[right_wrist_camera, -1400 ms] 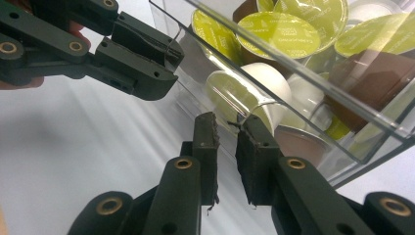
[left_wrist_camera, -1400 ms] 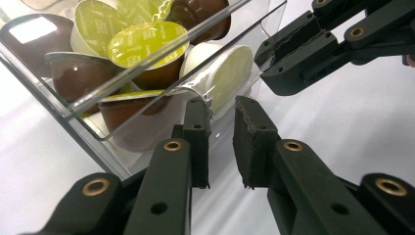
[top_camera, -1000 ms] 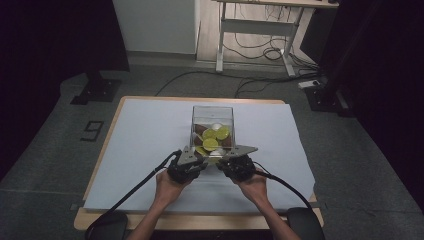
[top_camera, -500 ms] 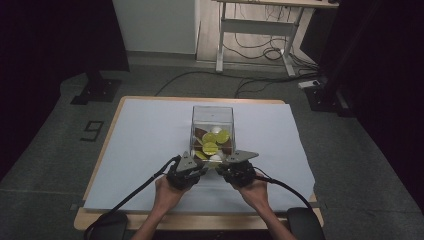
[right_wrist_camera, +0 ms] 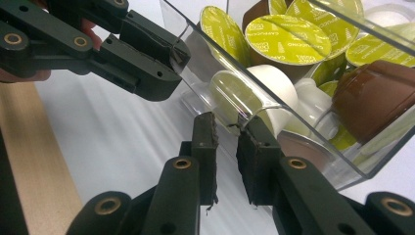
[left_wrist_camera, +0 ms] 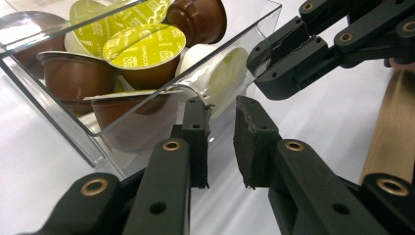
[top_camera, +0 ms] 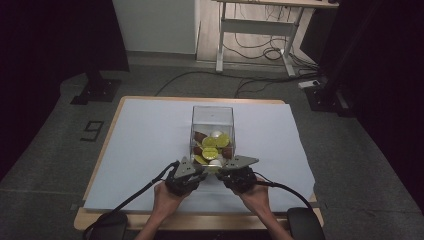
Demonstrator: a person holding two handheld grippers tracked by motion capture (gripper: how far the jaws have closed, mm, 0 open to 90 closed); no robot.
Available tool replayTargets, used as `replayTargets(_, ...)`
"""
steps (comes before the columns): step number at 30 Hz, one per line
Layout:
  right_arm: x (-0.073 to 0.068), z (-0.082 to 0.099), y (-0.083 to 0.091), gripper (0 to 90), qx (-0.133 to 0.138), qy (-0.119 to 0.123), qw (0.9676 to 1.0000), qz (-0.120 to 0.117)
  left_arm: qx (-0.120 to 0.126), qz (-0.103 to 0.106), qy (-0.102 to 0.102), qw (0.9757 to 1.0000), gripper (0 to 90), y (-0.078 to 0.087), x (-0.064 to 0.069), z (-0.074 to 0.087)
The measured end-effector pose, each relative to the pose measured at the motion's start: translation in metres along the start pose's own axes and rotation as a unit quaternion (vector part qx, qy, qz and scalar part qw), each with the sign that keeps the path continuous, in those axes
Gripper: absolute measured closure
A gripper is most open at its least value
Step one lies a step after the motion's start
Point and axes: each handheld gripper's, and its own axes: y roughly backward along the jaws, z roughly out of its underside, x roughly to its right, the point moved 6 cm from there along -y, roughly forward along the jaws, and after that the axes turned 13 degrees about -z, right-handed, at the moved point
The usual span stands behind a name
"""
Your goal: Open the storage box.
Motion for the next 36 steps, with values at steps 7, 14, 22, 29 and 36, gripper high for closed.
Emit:
replayTargets(7,-0.005,0.004,0.001,76.9,0.003,-0.004,1.0000,-0.003,0.001,0.008,0.002,1.0000,75.4,0.004,0.005,0.002)
replayTargets(14,-0.010,0.007,0.003,77.0,0.006,-0.010,0.9998,-0.015,0.001,0.010,-0.005,0.9999,75.4,0.009,0.010,0.004)
replayTargets(22,-0.016,0.010,0.004,77.1,0.005,-0.011,0.9998,-0.016,-0.001,0.011,-0.011,0.9999,74.9,0.013,0.014,0.007)
replayTargets(29,-0.021,0.013,0.005,77.6,0.000,-0.007,0.9999,-0.014,-0.005,0.014,-0.017,0.9998,74.6,0.017,0.019,0.009)
replayTargets(36,-0.029,0.016,0.005,77.7,-0.005,-0.004,0.9997,-0.022,-0.006,0.012,-0.020,0.9997,74.4,0.021,0.023,0.013)
